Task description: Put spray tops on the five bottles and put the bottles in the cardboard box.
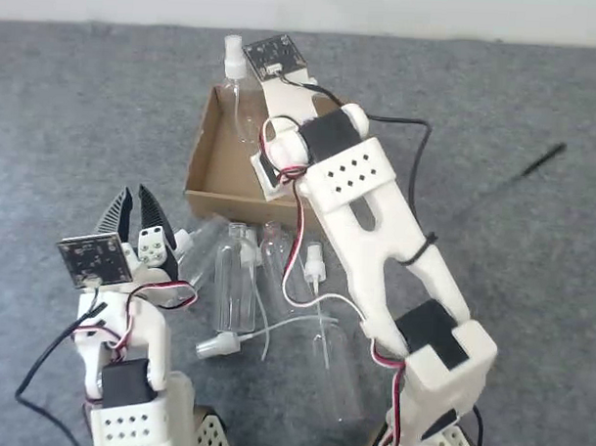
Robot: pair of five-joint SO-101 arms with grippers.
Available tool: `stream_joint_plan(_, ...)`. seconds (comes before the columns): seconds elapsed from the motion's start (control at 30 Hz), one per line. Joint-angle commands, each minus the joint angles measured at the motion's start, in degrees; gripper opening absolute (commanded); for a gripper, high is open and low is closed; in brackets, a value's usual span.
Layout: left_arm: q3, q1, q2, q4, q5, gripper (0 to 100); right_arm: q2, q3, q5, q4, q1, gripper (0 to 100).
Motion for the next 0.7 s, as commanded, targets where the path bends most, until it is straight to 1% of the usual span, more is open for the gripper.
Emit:
stream_joint_plan(0.0,-0.7,-0.2,-1.1,-2.0,-0.9,6,-7.5,-2.4,-0.3,4.6,-0.6,31.8)
stream_joint_plan(0.27,-0.6,-0.2,-1.1,-1.9,-1.1,6,-9.0,-1.9,-0.6,9.4,-0.5,31.5)
stream_joint_plan(0.33,-0.6,-0.2,-1.1,-1.9,-1.1,6,-9.6,-0.5,-0.6,8.8,-0.4,27.2)
stream_joint_plan(0.43,-0.6,-0.2,-1.1,-1.9,-1.1,6,-11.7,2.8,-0.6,6.3,-0.4,15.8)
stream_joint_plan(0.5,-0.6,-0.2,-1.1,-1.9,-1.1,6,-13.7,6.2,-0.6,4.0,-0.4,9.9)
stream_joint_plan(0.57,-0.6,-0.2,-1.1,-1.9,-1.1,6,-15.9,10.7,-0.6,1.7,-0.4,7.6)
stream_joint_plan(0.67,-0.6,-0.2,-1.1,-1.9,-1.1,6,-19.6,17.2,-0.5,-1.1,-0.5,8.0)
